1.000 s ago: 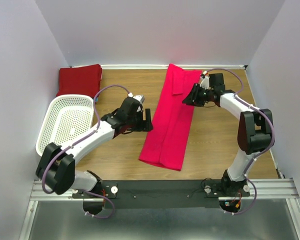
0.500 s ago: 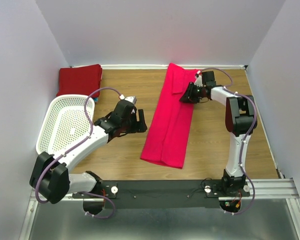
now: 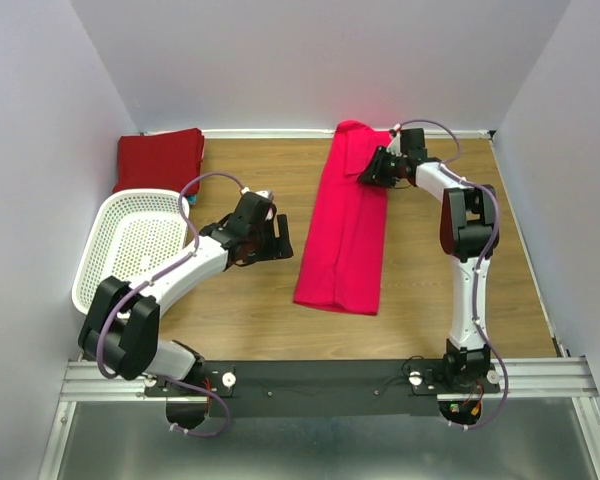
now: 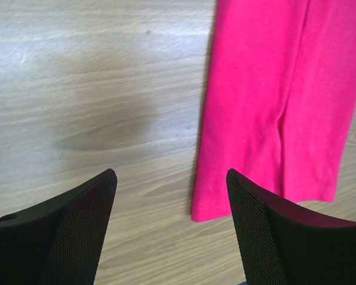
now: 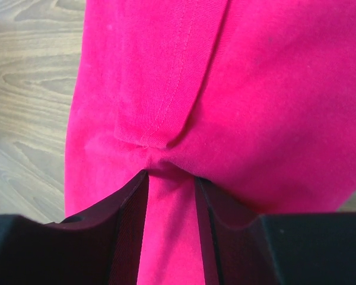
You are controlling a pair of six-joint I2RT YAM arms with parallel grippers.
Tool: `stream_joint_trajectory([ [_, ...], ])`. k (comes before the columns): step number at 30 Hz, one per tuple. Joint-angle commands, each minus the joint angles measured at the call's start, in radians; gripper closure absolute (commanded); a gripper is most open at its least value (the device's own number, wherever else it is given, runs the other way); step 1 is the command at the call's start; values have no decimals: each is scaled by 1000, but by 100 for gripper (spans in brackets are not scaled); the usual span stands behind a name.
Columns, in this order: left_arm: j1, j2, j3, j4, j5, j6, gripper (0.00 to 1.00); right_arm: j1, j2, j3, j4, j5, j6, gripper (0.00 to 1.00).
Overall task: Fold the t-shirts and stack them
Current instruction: Fold the tshirt
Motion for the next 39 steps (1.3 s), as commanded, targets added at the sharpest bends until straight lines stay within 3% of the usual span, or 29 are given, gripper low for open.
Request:
stream_joint_trajectory([
  [1,0,23,52,6,56,20,18,-17,6,-12,-16,72,9,54],
  [6,-18,30,37,-2,108,35,18,-12,-170,-237,-15,43,42,51],
  [10,-78,55,33,-44,102,55,18,12,-437,-408,-39,64,38,36],
  [17,-192,108,33,-107,24,63,22,135,-761,-668,-402,298,9,32],
  [23,-259,136,34,-129,-7,34,23,253,-1038,-984,-487,309,151,32],
  [33,-298,176,56,-143,-27,20,26,422,-1073,-1095,-518,305,272,34],
  [39,-307,190,59,-143,-27,21,26,468,-1016,-1083,-498,307,279,42],
])
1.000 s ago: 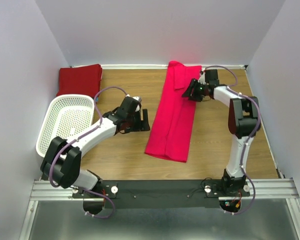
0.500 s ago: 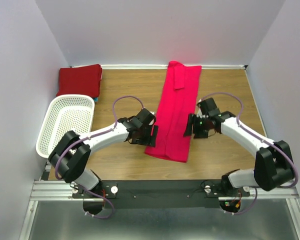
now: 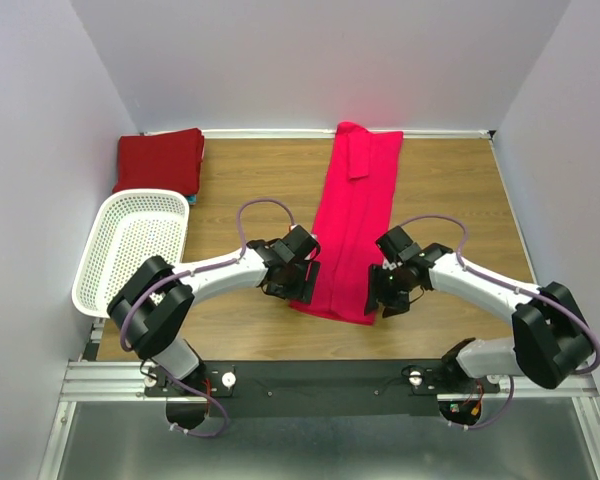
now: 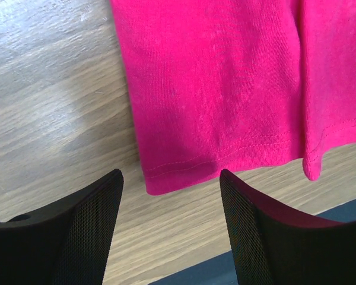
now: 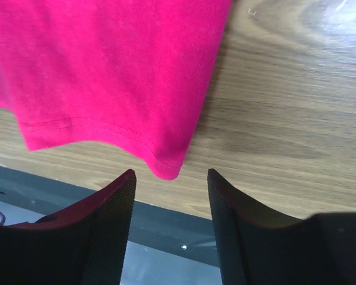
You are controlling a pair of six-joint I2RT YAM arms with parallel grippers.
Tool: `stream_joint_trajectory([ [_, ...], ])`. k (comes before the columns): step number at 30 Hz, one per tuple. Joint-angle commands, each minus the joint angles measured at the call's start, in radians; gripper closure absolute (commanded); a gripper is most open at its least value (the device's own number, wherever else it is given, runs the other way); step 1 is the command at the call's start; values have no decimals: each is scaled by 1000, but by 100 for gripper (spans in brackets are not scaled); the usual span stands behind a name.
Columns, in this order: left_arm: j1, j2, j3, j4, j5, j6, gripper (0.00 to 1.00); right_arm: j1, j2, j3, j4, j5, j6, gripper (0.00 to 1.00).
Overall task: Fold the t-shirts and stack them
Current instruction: Fold the tshirt
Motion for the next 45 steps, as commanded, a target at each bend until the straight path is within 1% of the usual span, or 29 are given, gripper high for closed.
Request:
stream_joint_trajectory([
  [1,-9,11,30,-17,-28,-13,26,24,36,0,2,34,35,45],
  [6,-11,20,35,-17,-28,-13,26,27,76,-17,31,14,32,50],
  [7,-11,20,35,-18,-28,-13,26,28,83,-18,36,11,32,53],
  [11,-11,28,41,-21,-28,-19,26,33,105,-23,56,5,30,60],
  [14,-11,34,44,-26,-28,-23,26,33,125,-27,64,2,27,61],
  [16,-11,38,51,-31,-61,-26,26,36,133,-26,65,2,26,62],
  [19,-11,49,64,-35,-62,-31,26,37,140,-26,65,3,26,66],
  [20,-11,52,65,-40,-64,-31,26,37,139,-26,65,5,24,73],
  [21,-11,61,70,-40,-67,-32,26,37,139,-26,65,5,23,78],
  [22,-11,64,70,-43,-67,-34,27,37,139,-24,65,5,23,86],
  [25,-14,77,74,-49,-67,-37,31,39,143,-23,65,3,15,94],
  [26,-15,80,78,-54,-70,-37,33,39,146,-23,65,0,13,94],
  [31,-25,95,88,-74,-76,-43,37,39,139,-24,65,2,15,94],
  [35,-32,121,97,-92,-90,-51,42,40,131,-26,65,2,16,94],
  [37,-41,129,105,-110,-99,-52,44,39,128,-24,65,2,15,94],
  [45,-48,134,98,-147,-136,-56,64,39,111,-35,64,3,18,95],
])
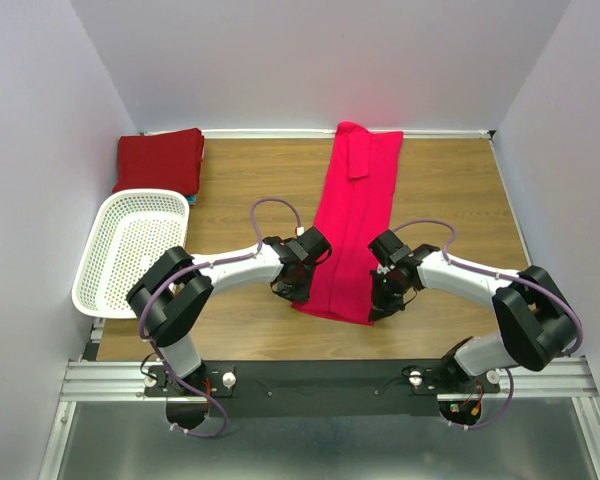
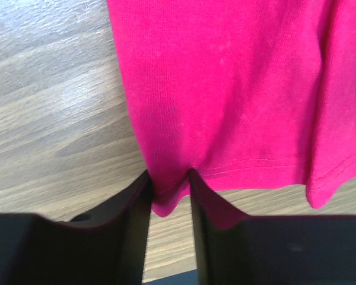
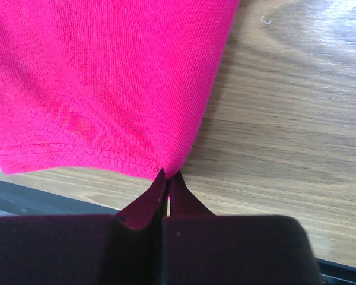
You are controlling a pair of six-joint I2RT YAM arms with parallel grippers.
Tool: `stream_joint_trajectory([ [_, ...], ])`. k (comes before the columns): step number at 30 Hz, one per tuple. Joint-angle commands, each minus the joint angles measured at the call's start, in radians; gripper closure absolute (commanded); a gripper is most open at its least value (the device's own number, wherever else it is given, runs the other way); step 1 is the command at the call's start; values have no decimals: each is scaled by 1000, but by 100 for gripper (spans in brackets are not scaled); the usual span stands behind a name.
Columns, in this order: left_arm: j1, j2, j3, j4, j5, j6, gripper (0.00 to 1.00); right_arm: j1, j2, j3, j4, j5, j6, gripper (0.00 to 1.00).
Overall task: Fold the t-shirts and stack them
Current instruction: Fold the tshirt
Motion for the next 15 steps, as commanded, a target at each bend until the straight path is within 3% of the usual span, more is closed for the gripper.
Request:
stream_joint_trajectory([
  [1,-8,18,-1,-61,-63,0,65,10,-17,-23,5,11,-3,96],
  [11,-8,-41,-39,-81,-49,20,88,11,-60,-34,-30,-51,-15,99],
  [15,-9,-85,-71,-80,-9,35,90,10,-73,-28,-68,-93,-34,99],
])
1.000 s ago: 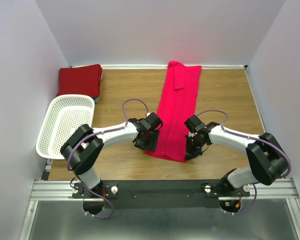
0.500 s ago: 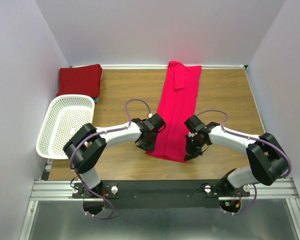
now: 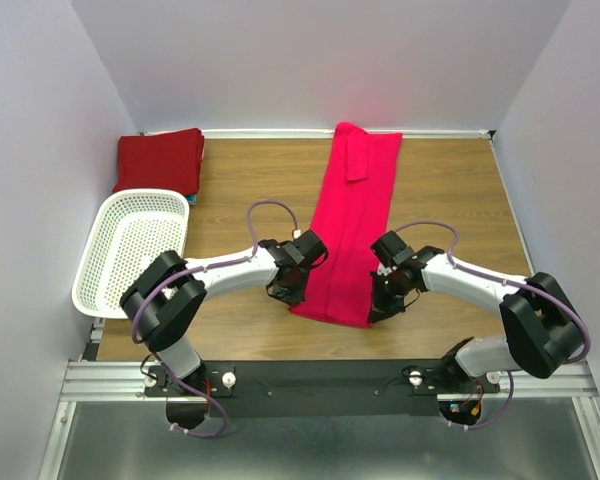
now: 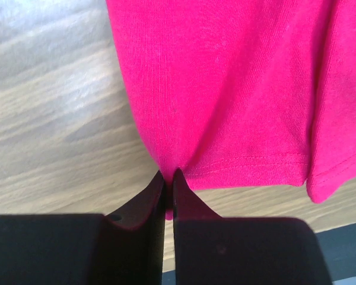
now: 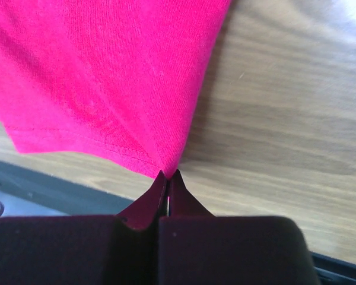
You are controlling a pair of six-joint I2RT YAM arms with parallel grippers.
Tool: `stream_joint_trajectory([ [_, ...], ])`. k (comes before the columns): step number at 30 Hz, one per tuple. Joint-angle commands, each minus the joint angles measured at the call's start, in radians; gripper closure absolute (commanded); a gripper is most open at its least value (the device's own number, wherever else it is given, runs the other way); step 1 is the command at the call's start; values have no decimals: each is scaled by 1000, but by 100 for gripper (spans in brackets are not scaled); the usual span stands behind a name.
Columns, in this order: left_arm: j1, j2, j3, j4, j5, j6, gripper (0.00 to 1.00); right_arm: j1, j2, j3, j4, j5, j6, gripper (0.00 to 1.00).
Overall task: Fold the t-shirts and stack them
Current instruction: Fold the tshirt
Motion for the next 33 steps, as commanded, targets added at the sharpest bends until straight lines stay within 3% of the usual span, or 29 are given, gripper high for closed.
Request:
stream_joint_trajectory([
  [1,-6,-62,-52,-64,8,31,90,7,-34,-9,-79,-59,-36,99],
  [10,-13,-164,-81,-64,126,69,90,7,-57,53,-191,-111,-98,99],
  [14,25,-138,-4,-47,127,112,90,1,-8,184,-244,52,-128,99],
  [22,226,65,323,-17,145,204,90,-134,150,422,-266,306,-247,99],
  [28,287,253,603,-23,108,241,90,-223,285,635,-229,440,-324,100],
  [33,313,378,717,31,79,256,90,-239,378,730,-148,503,-355,100],
])
